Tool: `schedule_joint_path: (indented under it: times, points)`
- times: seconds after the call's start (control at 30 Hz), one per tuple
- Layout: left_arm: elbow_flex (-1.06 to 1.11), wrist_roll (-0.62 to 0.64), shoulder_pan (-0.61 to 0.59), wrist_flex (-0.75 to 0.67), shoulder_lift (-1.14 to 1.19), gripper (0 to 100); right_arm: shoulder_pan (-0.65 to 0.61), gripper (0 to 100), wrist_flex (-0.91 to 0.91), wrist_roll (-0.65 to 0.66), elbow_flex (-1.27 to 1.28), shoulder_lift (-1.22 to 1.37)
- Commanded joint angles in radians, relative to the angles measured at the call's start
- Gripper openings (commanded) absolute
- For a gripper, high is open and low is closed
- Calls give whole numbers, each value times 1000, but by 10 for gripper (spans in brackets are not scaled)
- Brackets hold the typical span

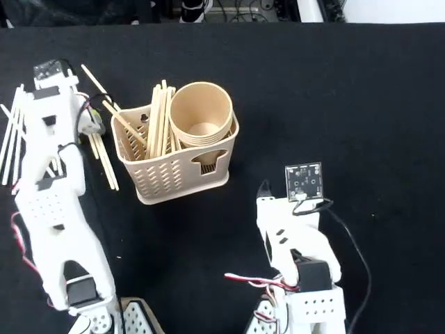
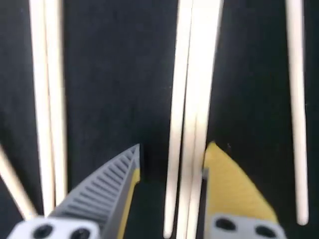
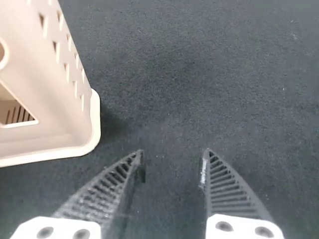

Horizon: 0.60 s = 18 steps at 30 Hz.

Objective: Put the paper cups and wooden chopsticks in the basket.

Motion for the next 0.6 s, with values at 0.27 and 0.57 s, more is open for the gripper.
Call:
schedule_joint_path:
  times: [0.27, 0.57]
  points:
    - [-903, -118, 4, 503, 466, 28, 9, 194, -20, 9, -4, -91]
    - [-983, -120, 2, 554, 470, 28, 9, 192, -20, 9, -4, -91]
